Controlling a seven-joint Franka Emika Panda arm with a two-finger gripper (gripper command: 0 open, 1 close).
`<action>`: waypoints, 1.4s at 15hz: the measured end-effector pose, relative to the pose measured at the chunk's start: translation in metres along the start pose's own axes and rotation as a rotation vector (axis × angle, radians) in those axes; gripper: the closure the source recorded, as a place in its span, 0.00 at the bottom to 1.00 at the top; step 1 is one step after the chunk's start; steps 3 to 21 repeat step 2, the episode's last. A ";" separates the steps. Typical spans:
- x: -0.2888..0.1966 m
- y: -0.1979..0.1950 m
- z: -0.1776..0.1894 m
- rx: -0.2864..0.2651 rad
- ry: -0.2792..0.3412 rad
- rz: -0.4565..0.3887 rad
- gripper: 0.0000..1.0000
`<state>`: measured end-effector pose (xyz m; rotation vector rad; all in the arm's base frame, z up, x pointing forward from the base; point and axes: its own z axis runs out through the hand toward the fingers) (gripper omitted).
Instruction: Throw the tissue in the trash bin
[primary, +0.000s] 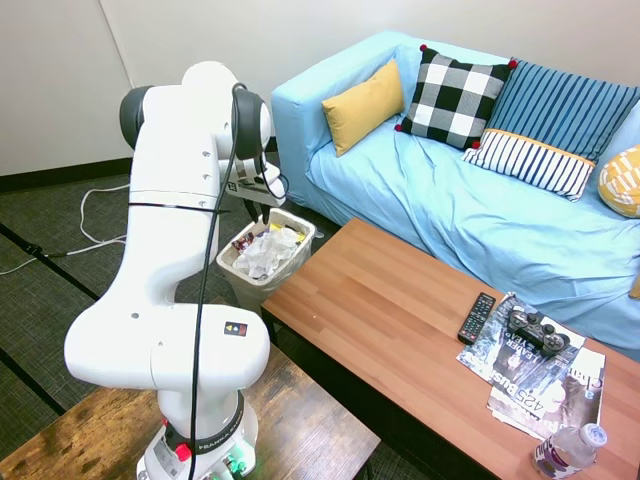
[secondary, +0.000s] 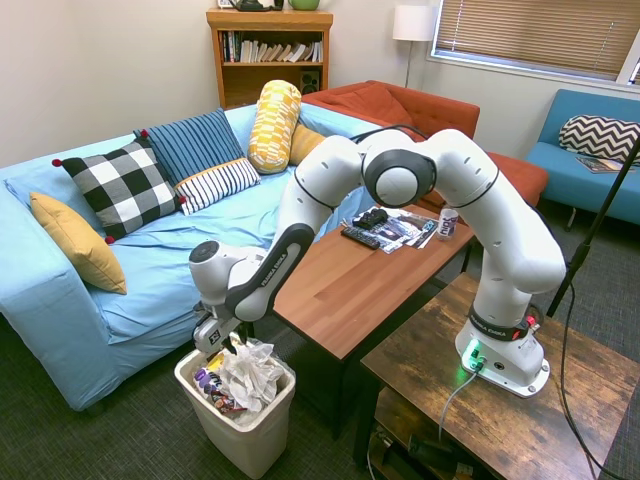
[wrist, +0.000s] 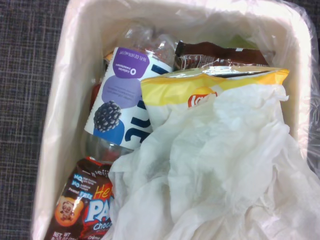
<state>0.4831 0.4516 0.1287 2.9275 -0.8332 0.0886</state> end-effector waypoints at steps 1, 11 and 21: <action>0.001 0.000 0.000 -0.001 0.003 0.003 0.00; 0.004 0.001 0.000 -0.001 0.005 0.009 0.00; 0.004 0.001 0.000 -0.001 0.005 0.009 0.00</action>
